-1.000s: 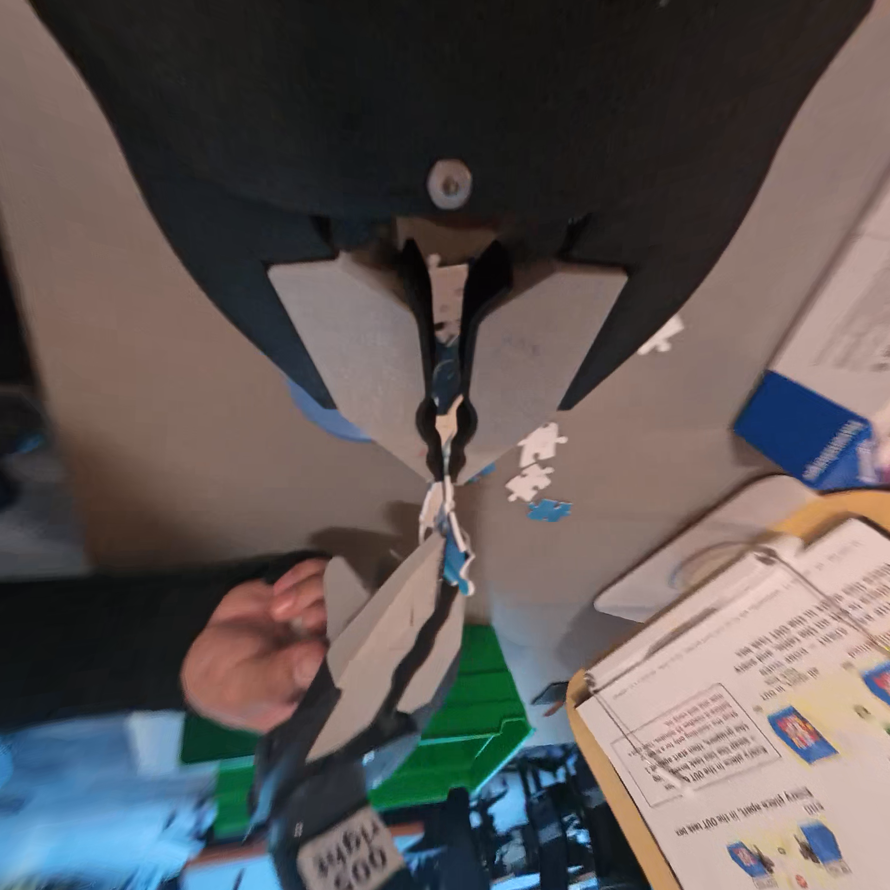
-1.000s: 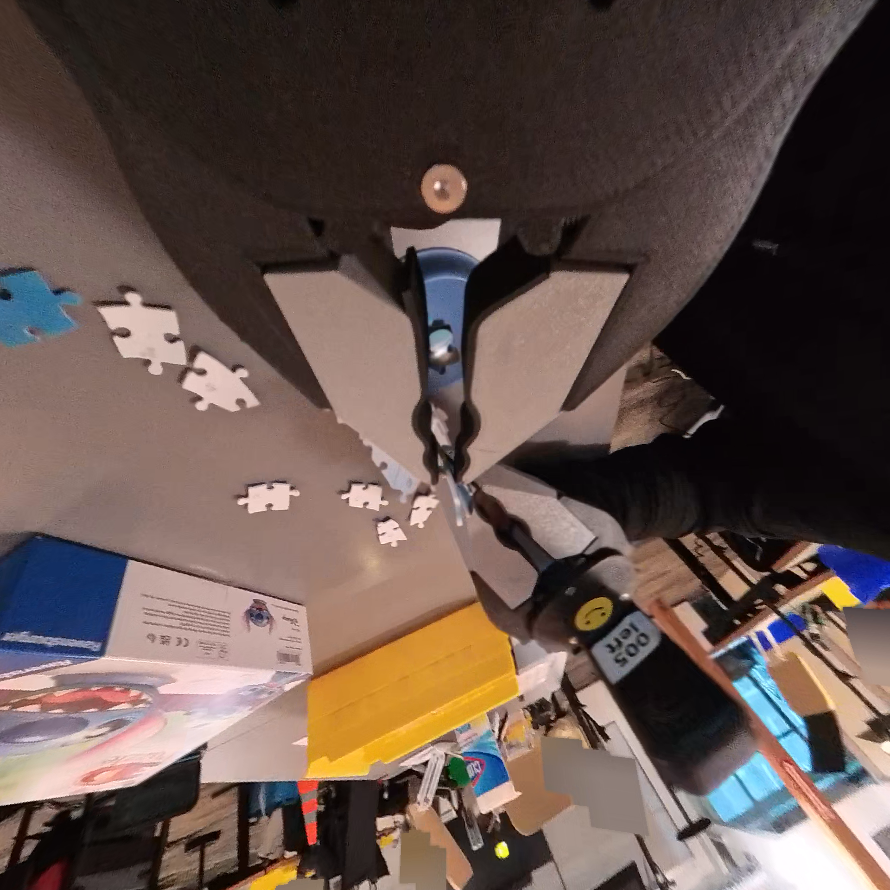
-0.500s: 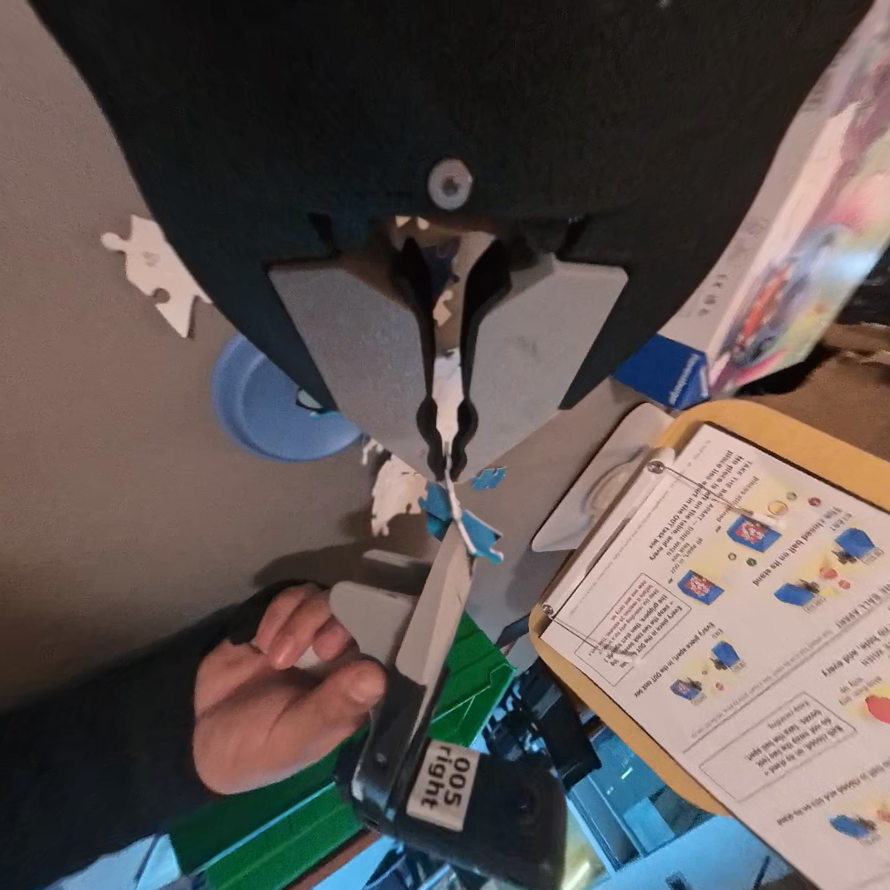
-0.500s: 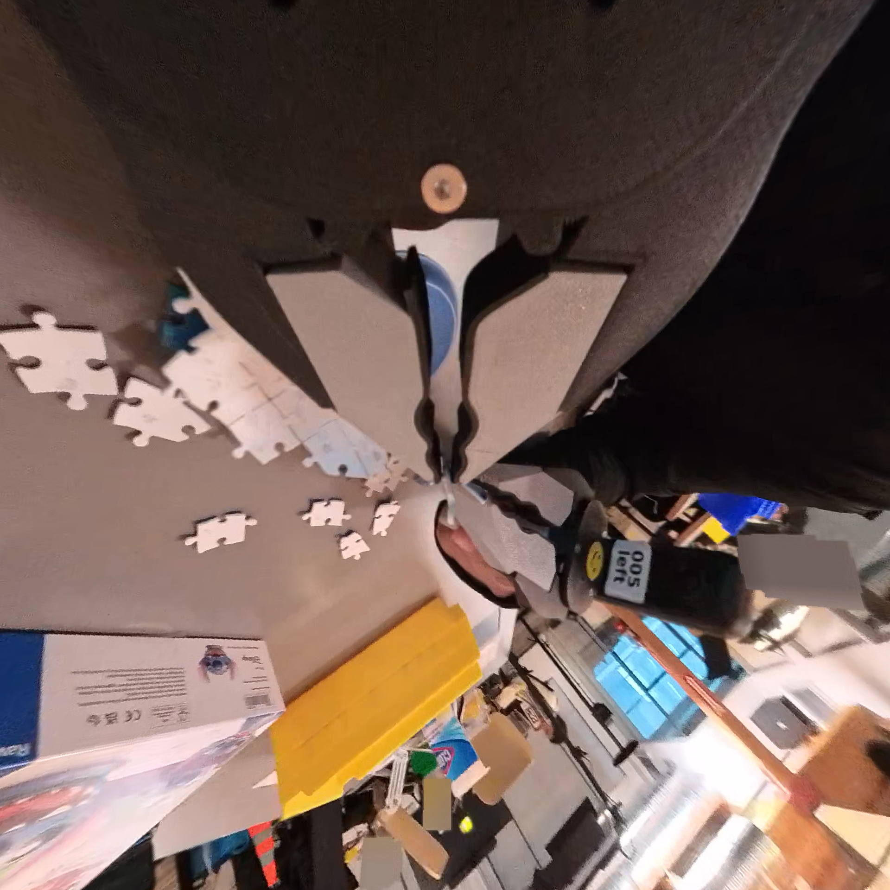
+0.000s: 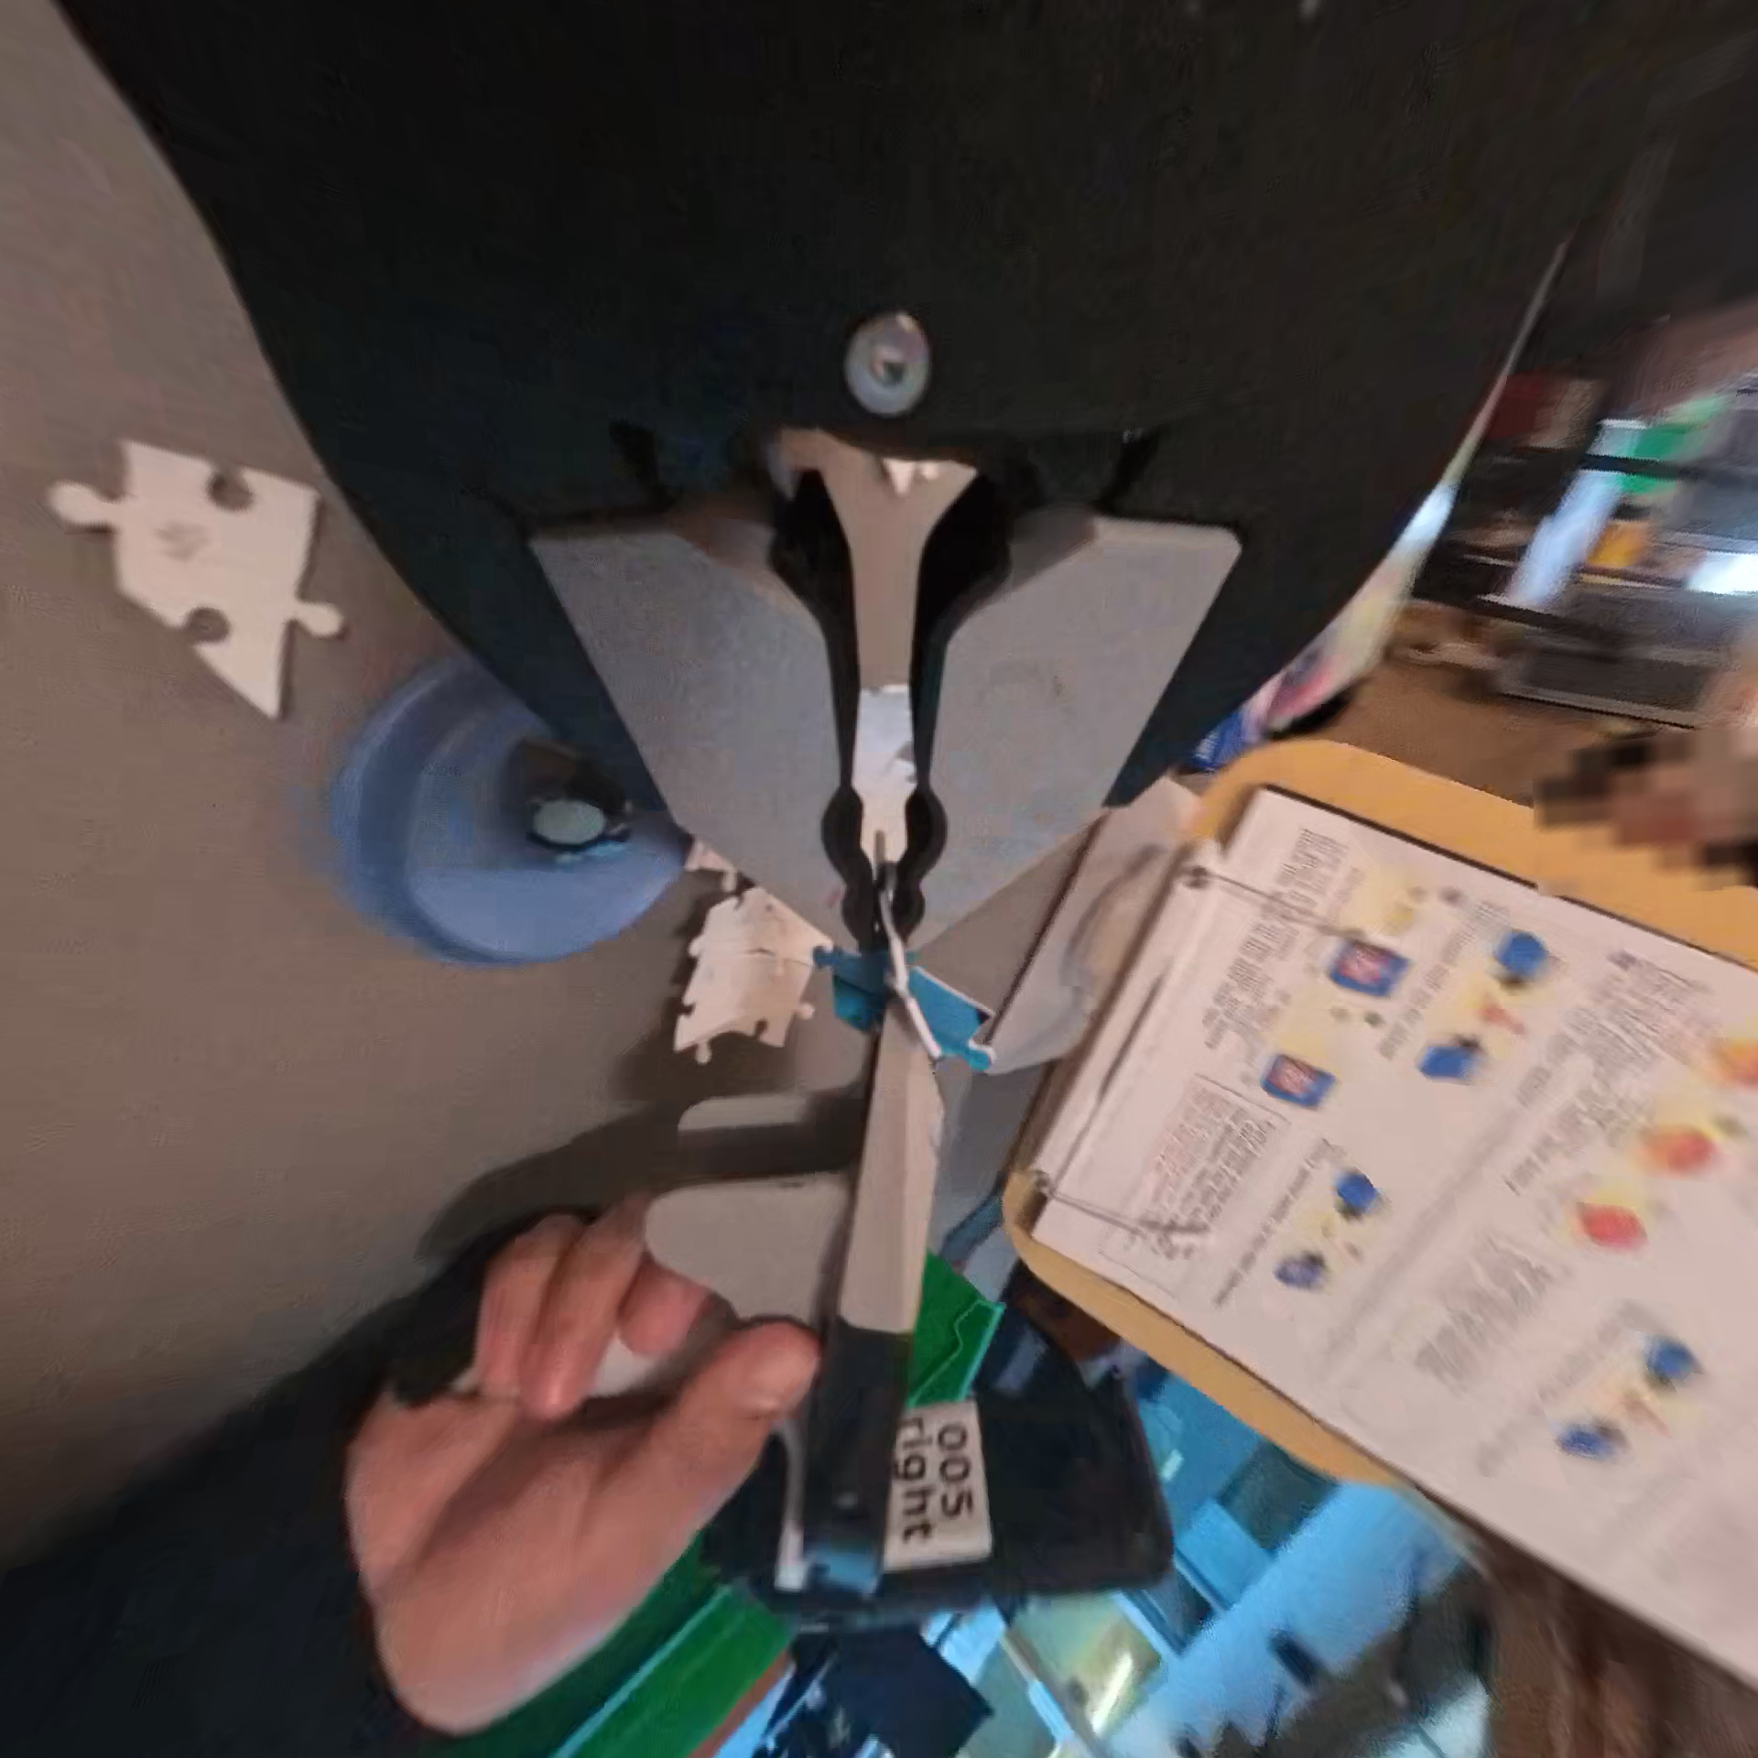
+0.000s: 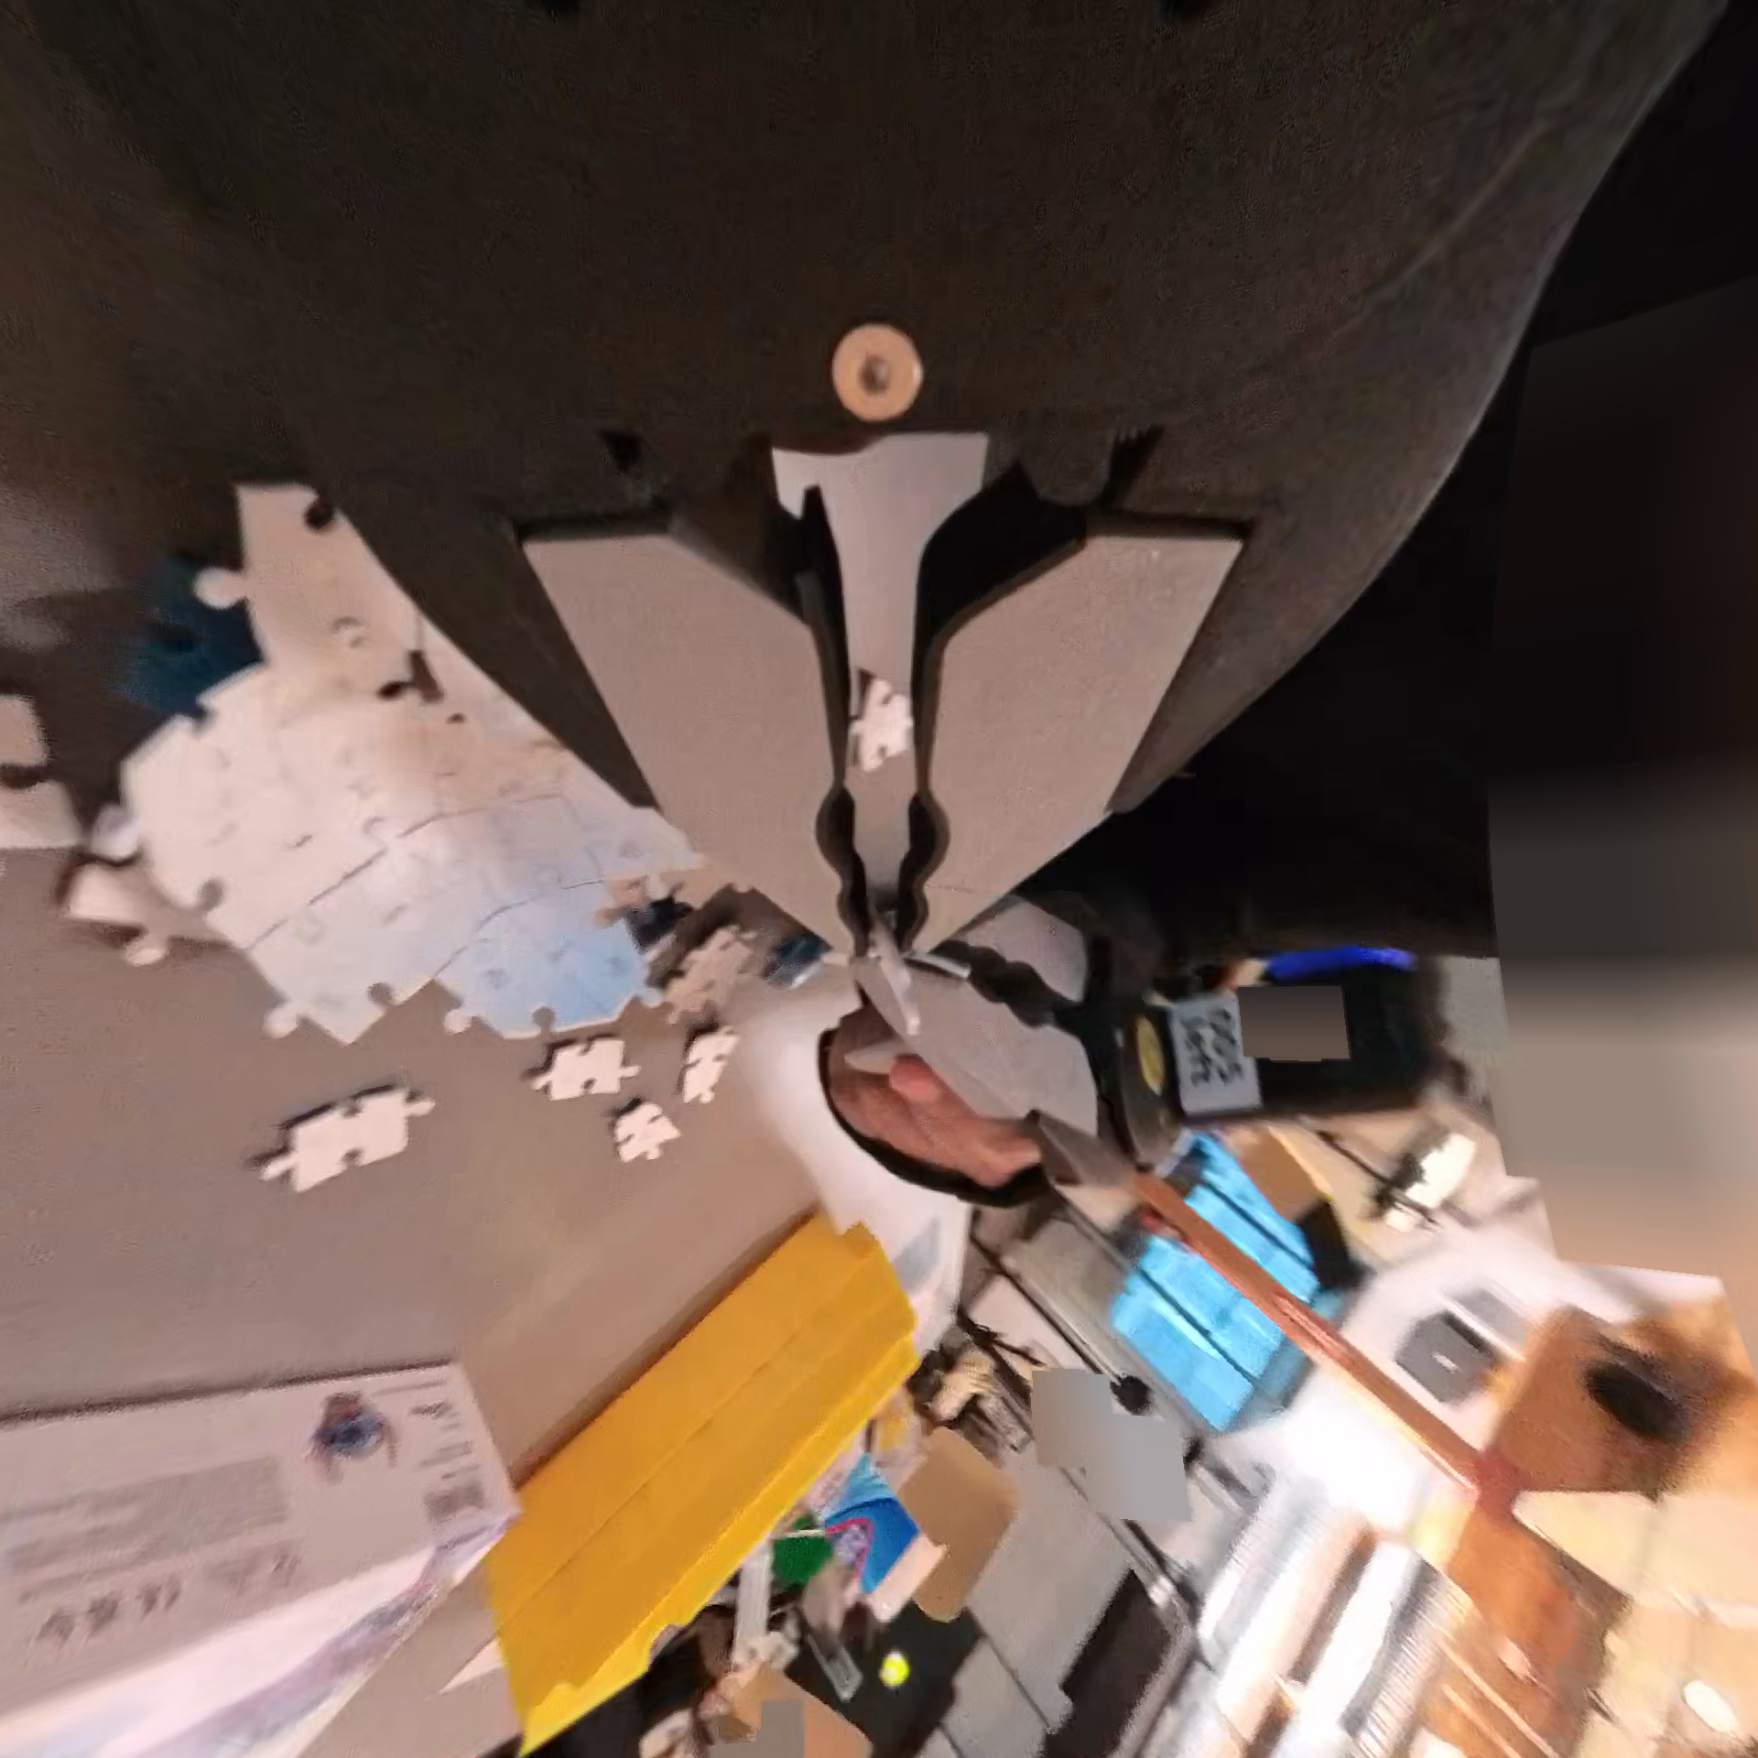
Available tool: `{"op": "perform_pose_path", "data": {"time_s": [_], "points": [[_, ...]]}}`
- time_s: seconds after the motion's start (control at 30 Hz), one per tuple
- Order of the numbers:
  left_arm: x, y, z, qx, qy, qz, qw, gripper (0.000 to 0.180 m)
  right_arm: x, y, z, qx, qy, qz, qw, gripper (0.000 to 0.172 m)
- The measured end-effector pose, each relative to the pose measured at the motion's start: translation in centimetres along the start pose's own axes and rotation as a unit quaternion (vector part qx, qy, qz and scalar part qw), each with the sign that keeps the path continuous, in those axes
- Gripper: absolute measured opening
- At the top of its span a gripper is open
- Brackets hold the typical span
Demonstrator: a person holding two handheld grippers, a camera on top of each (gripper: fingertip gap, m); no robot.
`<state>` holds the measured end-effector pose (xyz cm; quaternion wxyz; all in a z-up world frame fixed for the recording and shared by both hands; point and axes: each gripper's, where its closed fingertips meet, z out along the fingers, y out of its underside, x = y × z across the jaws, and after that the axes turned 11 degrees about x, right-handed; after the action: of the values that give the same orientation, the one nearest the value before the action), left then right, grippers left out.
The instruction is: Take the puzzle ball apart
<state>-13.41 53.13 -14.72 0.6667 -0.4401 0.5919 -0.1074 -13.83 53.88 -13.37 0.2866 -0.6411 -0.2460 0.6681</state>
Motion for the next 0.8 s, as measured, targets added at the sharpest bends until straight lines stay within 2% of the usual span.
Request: {"op": "perform_pose_path", "data": {"time_s": [0.07,0.1,0.13,0.17,0.23,0.3,0.37,0.4,0.43,0.5,0.53,0.57,0.6,0.67,0.7,0.8], "points": [[0.1,-1.2,-0.2,0.015,-0.027,0.117,0.993,0.000,-0.8,0.0,-0.3,0.016,-0.061,0.091,0.994,0.001],[-0.1,-1.4,-0.2,0.018,-0.038,0.116,0.992,0.000,-0.9,-0.1,-0.3,0.020,-0.064,0.086,0.994,0.001],[-0.1,-1.4,-0.1,0.029,-0.031,0.057,0.997,0.000,-0.9,-0.2,-0.4,0.015,-0.049,0.047,0.998,0.000],[-0.3,-1.5,0.0,0.046,-0.015,-0.044,0.998,0.000,-1.0,-0.4,-0.5,0.010,-0.030,-0.009,0.999,0.000],[-1.1,-2.2,0.0,0.088,0.015,-0.229,0.969,0.000,-1.4,-1.0,-0.6,0.002,0.022,-0.143,0.990,0.000],[-2.2,-1.7,0.3,0.096,0.011,-0.351,0.931,0.000,-1.3,-1.8,-0.5,0.001,0.093,-0.291,0.952,0.000],[-2.7,-1.4,0.6,0.088,0.007,-0.404,0.911,0.000,-1.3,-1.9,-0.5,0.002,0.125,-0.349,0.929,0.000],[-2.7,-1.2,0.7,0.078,0.000,-0.393,0.916,0.000,-1.0,-1.9,-0.5,0.003,0.127,-0.344,0.930,0.000],[-2.5,-0.8,0.9,0.055,-0.015,-0.347,0.936,0.000,-0.4,-1.9,-0.6,0.002,0.134,-0.332,0.934,0.000],[-2.0,-0.2,0.9,0.012,-0.036,-0.193,0.980,0.000,0.7,-2.1,-0.8,0.004,0.153,-0.288,0.945,0.001],[-1.5,-0.3,0.6,0.009,-0.030,-0.160,0.987,0.000,0.9,-2.5,-0.8,0.019,0.152,-0.251,0.956,0.001],[-0.4,-1.3,0.2,0.039,0.013,-0.189,0.981,0.000,1.5,-3.4,-1.3,0.042,0.162,-0.225,0.960,0.000],[-0.9,-2.6,-0.4,0.083,0.012,-0.239,0.967,0.000,1.5,-4.1,-1.9,0.063,0.145,-0.198,0.967,0.000],[-4.4,-1.5,-1.5,0.069,-0.083,-0.224,0.969,0.000,-3.0,-4.6,-2.5,0.095,-0.003,-0.134,0.986,0.000],[-5.5,-0.7,-2.0,0.063,-0.104,-0.230,0.965,0.000,-3.1,-4.3,-2.7,0.083,0.012,-0.158,0.984,0.000],[-4.4,-0.4,-1.9,0.093,-0.026,-0.329,0.939,0.000,0.1,-4.0,-3.8,0.031,0.193,-0.278,0.941,0.000]]}}
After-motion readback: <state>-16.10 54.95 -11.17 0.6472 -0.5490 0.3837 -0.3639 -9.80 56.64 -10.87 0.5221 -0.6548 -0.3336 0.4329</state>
